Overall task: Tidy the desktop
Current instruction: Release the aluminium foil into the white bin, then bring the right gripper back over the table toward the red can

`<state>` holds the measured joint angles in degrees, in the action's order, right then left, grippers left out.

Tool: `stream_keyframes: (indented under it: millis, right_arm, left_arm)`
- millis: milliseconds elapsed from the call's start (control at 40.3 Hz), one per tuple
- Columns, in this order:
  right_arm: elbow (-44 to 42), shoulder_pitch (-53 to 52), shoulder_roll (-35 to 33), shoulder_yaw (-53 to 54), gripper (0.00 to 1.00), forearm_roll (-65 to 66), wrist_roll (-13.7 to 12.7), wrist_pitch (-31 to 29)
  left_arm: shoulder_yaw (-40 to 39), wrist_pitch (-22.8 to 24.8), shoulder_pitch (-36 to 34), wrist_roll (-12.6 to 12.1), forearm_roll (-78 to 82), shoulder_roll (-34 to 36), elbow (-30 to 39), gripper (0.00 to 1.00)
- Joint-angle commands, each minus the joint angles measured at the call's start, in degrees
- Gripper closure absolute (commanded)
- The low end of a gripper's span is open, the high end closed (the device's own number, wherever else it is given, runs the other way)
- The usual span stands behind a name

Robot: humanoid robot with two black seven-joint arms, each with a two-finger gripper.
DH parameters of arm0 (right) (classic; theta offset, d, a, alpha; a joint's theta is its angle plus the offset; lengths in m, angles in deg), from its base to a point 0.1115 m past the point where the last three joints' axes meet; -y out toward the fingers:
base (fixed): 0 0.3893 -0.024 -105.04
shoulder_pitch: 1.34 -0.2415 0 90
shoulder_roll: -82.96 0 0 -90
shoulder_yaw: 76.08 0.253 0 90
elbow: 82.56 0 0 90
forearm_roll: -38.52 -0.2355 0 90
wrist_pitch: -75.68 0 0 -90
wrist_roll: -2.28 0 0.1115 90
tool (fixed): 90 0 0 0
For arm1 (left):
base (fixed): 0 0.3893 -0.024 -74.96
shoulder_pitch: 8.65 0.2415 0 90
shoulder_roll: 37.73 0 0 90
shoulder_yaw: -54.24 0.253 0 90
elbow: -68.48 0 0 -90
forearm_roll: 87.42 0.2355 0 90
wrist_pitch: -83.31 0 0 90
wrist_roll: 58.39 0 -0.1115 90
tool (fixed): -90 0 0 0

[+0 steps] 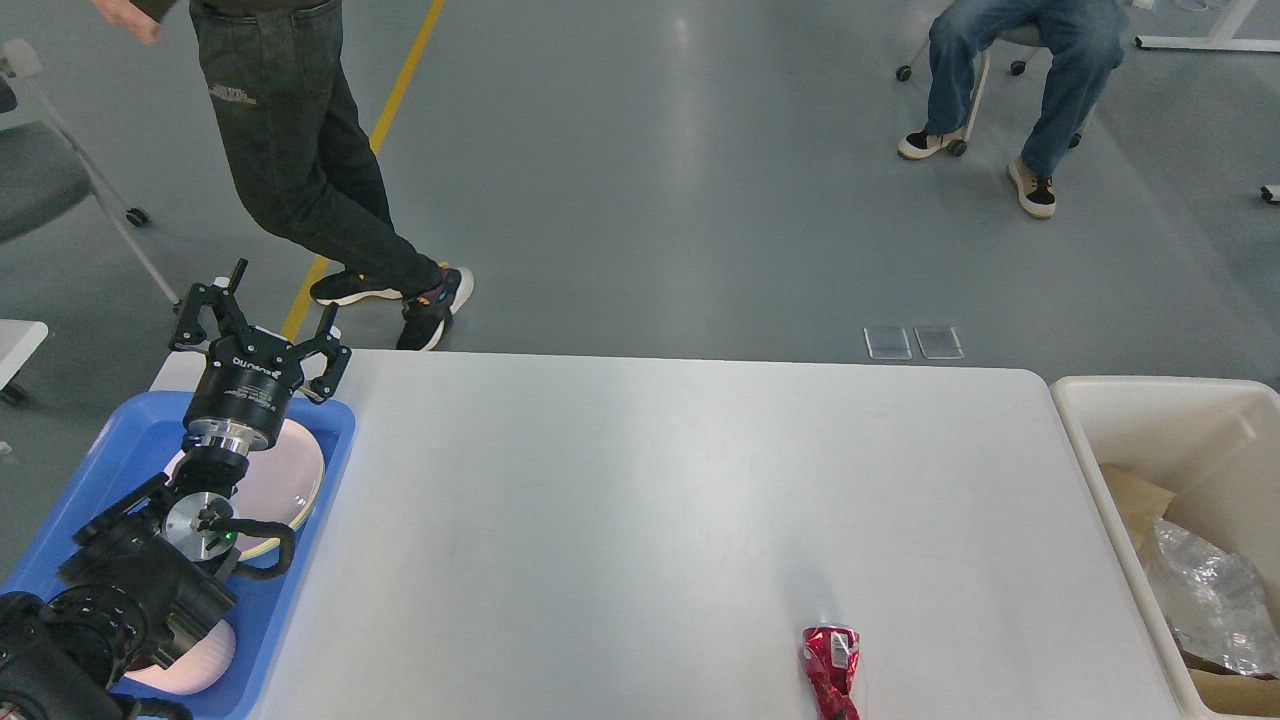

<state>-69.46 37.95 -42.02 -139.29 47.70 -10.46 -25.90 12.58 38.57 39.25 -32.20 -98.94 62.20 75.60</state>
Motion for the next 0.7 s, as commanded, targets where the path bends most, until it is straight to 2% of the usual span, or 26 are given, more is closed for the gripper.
stream_keyframes:
  millis: [0,199,323,348,397,547,571,671]
  right_arm:
    - [1.2,-2.6,-0.1,1.3,0.00,-0.5,0.1,-0.5]
    - [8.2,-13.6,-4.9,3.0,0.00,-0.7,0.1,-1.1]
    - [20.8,-26.3,-8.3,2.0,0.00,-0.9,0.1,-2.8]
    - [25.6,-30.5,-9.7,1.7,0.00,-1.2,0.1,-4.2]
    - [28.8,-34.2,-10.0,1.2,0.00,-1.6,0.0,-6.0]
    - [34.2,-43.0,-8.8,-0.9,0.00,-3.6,0.1,-14.0]
    - [35.1,-45.6,-8.2,-1.7,0.00,-5.5,0.1,-17.4]
    - [37.3,-49.6,-6.1,-5.0,0.00,-10.4,0.1,-23.4]
  left_arm:
    - [0.0,0.0,0.0,0.0,0.0,0.0,0.0,0.04]
    - [0.0,0.0,0.0,0.0,0.0,0.0,0.0,0.04]
    - [0.0,0.0,0.0,0.1,0.0,0.0,0.0,0.04]
    - [0.0,0.0,0.0,0.0,0.0,0.0,0.0,0.04]
    - [0.0,0.0,0.0,0.0,0.0,0.0,0.0,0.04]
    - [0.0,0.0,0.0,0.0,0.0,0.0,0.0,0.04]
    - [0.0,0.0,0.0,0.0,0.0,0.0,0.0,0.04]
    - [0.0,0.0,0.0,0.1,0.0,0.0,0.0,0.04]
